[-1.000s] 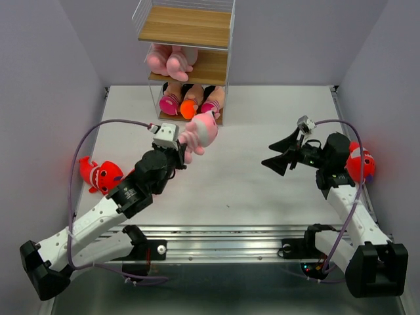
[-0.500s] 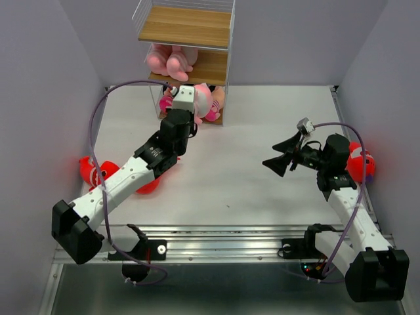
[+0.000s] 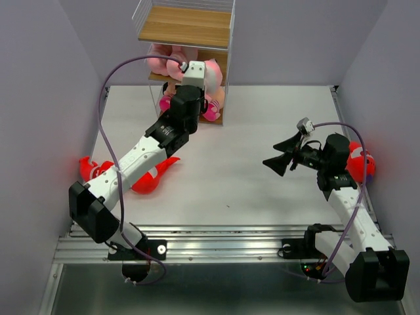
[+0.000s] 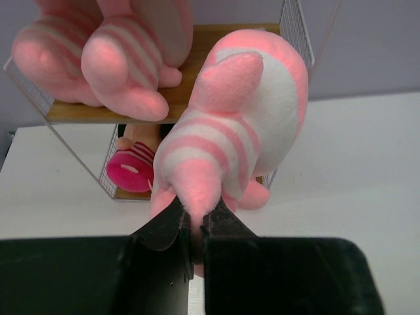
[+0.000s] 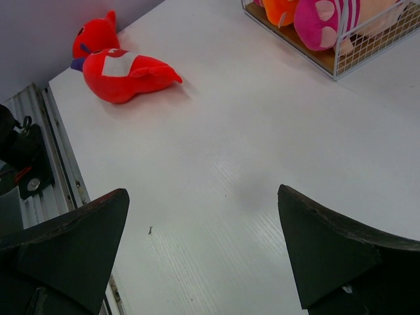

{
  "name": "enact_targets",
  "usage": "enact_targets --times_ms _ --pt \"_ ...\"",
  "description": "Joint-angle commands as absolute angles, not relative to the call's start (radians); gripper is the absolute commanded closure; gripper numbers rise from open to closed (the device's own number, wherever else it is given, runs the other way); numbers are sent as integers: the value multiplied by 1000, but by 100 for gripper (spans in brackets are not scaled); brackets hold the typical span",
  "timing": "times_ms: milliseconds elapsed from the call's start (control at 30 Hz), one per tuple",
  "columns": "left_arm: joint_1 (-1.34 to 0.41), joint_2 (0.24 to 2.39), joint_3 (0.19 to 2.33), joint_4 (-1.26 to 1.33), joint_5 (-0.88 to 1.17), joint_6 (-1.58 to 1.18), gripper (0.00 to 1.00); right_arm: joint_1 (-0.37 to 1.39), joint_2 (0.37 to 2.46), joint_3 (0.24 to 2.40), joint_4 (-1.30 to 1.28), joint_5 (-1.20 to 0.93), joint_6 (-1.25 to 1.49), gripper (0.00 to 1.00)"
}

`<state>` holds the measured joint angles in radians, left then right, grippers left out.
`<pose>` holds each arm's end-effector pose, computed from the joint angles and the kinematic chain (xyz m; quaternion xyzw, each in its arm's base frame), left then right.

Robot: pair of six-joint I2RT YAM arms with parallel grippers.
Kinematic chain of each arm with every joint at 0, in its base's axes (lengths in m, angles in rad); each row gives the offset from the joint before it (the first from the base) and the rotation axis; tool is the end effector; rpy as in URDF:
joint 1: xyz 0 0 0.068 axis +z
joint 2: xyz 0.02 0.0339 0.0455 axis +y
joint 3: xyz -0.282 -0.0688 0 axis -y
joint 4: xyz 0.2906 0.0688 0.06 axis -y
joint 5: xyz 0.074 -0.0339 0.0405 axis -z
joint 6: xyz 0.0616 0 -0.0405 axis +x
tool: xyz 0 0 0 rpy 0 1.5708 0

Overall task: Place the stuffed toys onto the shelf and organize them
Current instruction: Place the stuffed toy onto shelf

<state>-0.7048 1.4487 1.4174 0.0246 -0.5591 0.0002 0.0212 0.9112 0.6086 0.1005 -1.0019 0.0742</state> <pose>0.3291 -0.2370 0.4434 0.0529 0.7071 -0.0500 0.7033 0.2463 0.0571 0.2855 -0.2855 0.6874 0.3981 0.5361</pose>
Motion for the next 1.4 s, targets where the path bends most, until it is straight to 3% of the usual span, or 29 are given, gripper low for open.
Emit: enact_targets --times_ms 0,633,1000,1367 --pt "-692 1474 1518 60 -577 35 100 26 894 658 107 -988 51 0" --pt "-627 1701 1758 73 -551 55 100 26 887 661 100 -976 41 0" --pt "-560 1827 1865 138 -499 -84 100 26 888 664 92 -974 37 0" --pt "-540 1879 1879 181 -505 -115 100 26 894 669 92 -977 34 0"
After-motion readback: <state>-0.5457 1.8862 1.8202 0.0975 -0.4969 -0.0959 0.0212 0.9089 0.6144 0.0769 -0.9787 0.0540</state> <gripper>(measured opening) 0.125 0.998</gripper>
